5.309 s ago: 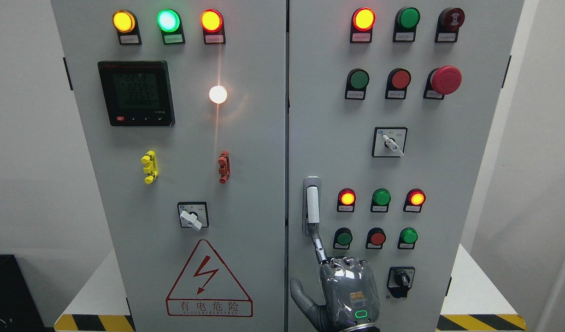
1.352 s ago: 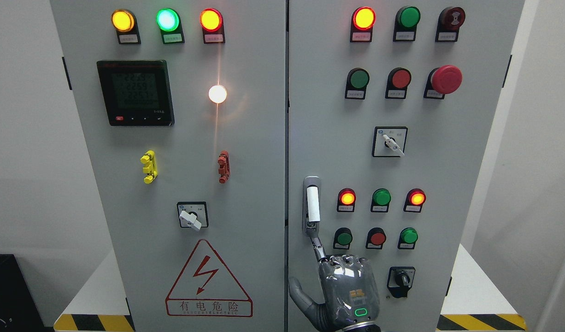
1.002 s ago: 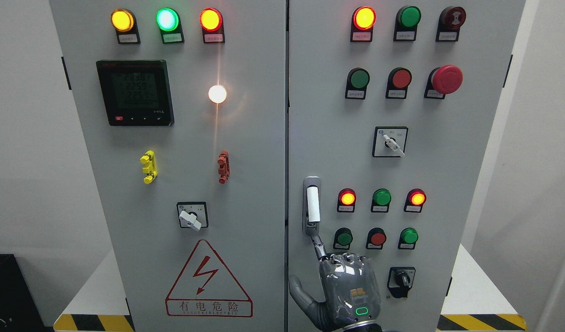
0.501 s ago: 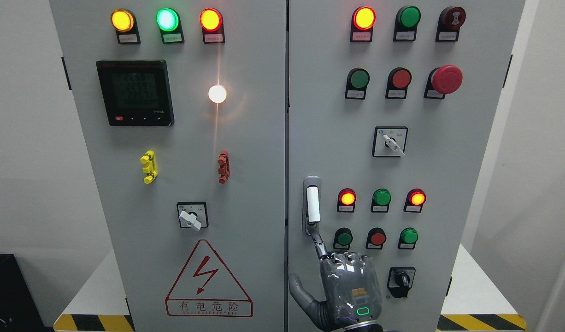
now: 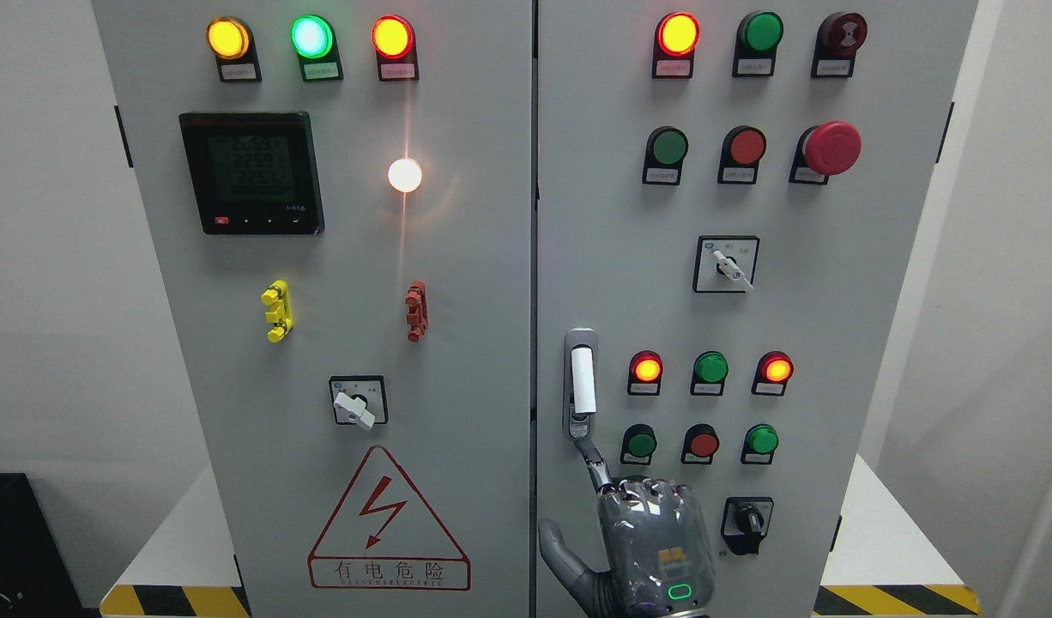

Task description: Release door handle

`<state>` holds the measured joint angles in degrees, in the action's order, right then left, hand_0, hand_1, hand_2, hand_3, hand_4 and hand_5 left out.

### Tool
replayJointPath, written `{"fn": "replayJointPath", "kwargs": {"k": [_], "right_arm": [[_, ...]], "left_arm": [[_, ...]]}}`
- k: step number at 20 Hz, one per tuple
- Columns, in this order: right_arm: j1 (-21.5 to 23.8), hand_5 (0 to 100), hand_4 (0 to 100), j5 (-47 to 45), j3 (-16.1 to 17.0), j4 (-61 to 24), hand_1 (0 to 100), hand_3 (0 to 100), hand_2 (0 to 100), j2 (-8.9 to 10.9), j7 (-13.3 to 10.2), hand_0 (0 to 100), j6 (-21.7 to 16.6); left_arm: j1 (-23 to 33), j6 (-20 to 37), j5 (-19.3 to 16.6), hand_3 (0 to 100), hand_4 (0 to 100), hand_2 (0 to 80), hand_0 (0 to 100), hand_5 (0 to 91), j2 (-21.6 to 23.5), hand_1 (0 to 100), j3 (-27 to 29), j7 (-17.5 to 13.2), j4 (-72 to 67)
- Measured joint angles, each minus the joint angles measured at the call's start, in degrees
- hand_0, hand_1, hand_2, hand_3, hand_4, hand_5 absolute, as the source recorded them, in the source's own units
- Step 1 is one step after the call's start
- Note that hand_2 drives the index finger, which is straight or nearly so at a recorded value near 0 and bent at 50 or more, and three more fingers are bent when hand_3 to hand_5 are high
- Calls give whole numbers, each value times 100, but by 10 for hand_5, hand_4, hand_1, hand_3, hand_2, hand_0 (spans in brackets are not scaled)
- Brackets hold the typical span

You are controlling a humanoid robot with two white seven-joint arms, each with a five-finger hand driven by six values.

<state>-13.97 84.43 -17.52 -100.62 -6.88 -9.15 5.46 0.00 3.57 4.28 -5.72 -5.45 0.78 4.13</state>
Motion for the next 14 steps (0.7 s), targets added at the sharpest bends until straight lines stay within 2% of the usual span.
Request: {"fn": "replayJointPath", "kwargs": {"k": [4, 6, 9, 14], "right_arm": [[112, 1000, 979, -11, 7, -154, 250, 1000, 583, 4, 39, 491, -22], [151, 993, 977, -21, 13, -232, 240, 1000, 601, 6, 49, 514, -79], [193, 955, 946, -34, 26, -345, 208, 1000, 602, 7, 63, 499, -121], [228, 929, 924, -50, 47, -527, 176, 1000, 634, 8, 311, 447, -137]], "left_arm": [[0, 0, 0, 0, 0, 0, 120, 0, 0, 556, 0, 0, 0], [0, 0, 1, 0, 0, 0, 120, 0, 0, 556, 0, 0, 0], [0, 0, 1, 0, 0, 0, 120, 0, 0, 556, 0, 0, 0], [0, 0, 1, 0, 0, 0, 120, 0, 0, 556, 0, 0, 0]]}}
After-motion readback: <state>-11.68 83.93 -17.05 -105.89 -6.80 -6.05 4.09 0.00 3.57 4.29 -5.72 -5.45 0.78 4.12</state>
